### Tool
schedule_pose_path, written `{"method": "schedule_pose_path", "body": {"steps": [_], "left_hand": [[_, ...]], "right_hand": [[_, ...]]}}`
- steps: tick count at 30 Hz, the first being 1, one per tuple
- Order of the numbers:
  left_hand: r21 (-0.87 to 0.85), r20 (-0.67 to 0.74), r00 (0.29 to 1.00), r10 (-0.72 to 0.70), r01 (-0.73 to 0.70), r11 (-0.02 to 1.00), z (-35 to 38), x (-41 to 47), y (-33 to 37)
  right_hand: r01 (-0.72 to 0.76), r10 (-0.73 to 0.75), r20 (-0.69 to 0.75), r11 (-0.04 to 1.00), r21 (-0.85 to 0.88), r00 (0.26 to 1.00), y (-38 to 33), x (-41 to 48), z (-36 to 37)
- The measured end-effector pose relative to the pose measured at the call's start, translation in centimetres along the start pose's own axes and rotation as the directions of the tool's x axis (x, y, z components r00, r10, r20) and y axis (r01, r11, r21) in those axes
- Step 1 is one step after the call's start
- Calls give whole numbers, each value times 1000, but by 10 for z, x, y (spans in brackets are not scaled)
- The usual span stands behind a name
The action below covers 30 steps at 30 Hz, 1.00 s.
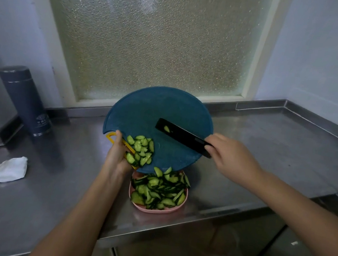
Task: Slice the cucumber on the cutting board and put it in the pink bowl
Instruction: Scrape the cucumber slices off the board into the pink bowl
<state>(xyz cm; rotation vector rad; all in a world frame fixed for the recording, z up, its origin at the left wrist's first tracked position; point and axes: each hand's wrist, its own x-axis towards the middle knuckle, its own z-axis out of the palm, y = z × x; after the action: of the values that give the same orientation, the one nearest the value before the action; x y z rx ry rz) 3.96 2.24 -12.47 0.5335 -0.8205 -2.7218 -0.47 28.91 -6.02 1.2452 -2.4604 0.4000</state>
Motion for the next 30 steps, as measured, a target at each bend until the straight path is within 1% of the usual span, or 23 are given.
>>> {"method": "schedule_pose_path", "body": {"steps": [4, 6, 8, 11, 13, 16, 19, 23, 25, 27, 30], "left_hand": [[-16, 0, 1000, 1, -1, 1000, -3, 4, -1], [-30, -4, 1000, 14, -14, 999, -5, 6, -3], [-36, -14, 1000, 25, -25, 999, -6, 8, -3], [-41, -30, 999, 43, -44, 998, -6, 9, -4], [-39, -46, 998, 47, -49, 998, -7, 8, -4], [-42, -55, 996, 64, -66, 997, -7, 6, -4], [-48, -25, 998, 51, -53, 997, 0, 0, -4], [1, 46, 998, 41, -41, 999, 16, -14, -4], [17, 49, 998, 30, -31, 999, 23, -20, -5], [21, 68, 998, 8, -10, 1000, 31, -26, -8], [21, 103, 994, -34, 32, 999, 43, -38, -14]], "right_hand": [[-137, 137, 15, 991, 12, 991, 21, -39, -8], [-203, 201, 40, 978, 56, 979, 27, -61, -4], [-248, 241, 73, 962, 118, 968, 25, -80, 4], [-319, 304, 115, 936, 147, 946, 16, -98, 11], [-379, 361, 121, 901, 209, 925, 10, -103, 9], [-413, 395, 120, 877, 244, 911, 7, -102, 0], [-386, 375, 95, 892, 236, 922, 4, -93, -11], [-247, 255, -51, 960, 129, 965, -1, -62, -21], [-195, 202, -98, 978, 79, 975, -3, -37, -23], [-141, 144, -99, 989, 42, 985, -3, -13, -21], [-79, 79, -64, 997, -3, 995, -1, 12, -15]]}}
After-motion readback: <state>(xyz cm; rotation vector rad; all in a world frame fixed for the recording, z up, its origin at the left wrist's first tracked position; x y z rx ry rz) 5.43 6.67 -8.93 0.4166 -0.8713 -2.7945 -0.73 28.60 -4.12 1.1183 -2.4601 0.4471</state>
